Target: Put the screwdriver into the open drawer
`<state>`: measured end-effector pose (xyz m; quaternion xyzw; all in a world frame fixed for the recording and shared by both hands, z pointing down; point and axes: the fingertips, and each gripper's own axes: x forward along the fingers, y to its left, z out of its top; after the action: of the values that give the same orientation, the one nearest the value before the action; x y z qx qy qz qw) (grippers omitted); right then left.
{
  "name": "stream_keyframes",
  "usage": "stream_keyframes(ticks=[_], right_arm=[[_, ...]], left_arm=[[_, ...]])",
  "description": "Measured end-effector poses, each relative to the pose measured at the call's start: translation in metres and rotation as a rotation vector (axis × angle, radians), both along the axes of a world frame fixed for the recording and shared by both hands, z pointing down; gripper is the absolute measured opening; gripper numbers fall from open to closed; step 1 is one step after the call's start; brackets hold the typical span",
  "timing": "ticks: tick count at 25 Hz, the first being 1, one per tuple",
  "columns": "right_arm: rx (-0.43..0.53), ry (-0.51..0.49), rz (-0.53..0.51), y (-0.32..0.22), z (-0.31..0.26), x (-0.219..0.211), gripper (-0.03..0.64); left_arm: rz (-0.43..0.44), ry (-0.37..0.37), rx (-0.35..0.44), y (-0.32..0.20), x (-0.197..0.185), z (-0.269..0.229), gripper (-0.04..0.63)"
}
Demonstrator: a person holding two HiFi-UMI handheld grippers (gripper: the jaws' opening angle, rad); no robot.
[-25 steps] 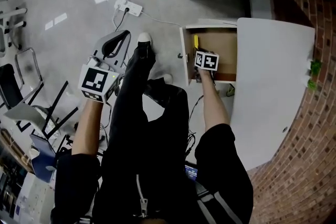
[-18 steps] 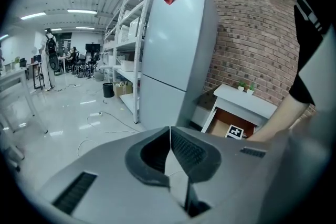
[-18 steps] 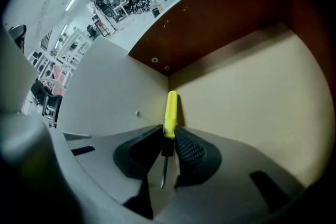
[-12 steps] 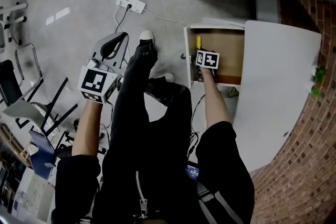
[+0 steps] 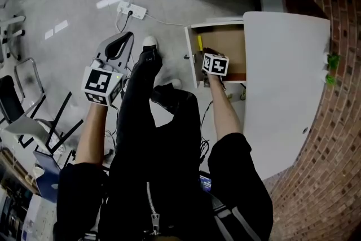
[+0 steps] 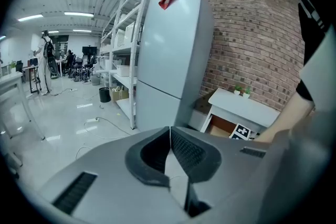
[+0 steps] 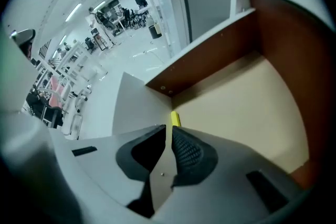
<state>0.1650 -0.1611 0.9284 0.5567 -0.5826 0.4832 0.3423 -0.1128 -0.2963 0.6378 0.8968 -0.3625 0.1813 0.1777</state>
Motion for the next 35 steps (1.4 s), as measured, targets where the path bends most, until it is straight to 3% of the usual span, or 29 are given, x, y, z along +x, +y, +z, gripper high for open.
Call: stream_keyframes(ticks=[3,8,16,25,35], right_arm=[[0.054,0.001,0.003,0.001,-0.032,-0.008,0.009],[0.113,0.002,0.020,0.014,-0.085,-0.021,0.009],[0.324,0.050,0.066,0.029,-0.207,-0.015,0.008],[0.584,0.149,0.226,0.040,-0.345,0.039,0.008],[0.831,0.279,0.261,0.065,-0.485,0.087,0.008]], left_arm=[[0.027,0.016,0.020,-0.001,0.013,-0.022,0.028],[0.073,0.026,0.036,-0.002,0.031,-0.052,0.028],[0.168,0.054,0.057,0.011,0.065,-0.103,0.028],[0.256,0.101,0.131,0.024,0.114,-0.163,0.028],[0.337,0.185,0.278,0.040,0.164,-0.255,0.028]])
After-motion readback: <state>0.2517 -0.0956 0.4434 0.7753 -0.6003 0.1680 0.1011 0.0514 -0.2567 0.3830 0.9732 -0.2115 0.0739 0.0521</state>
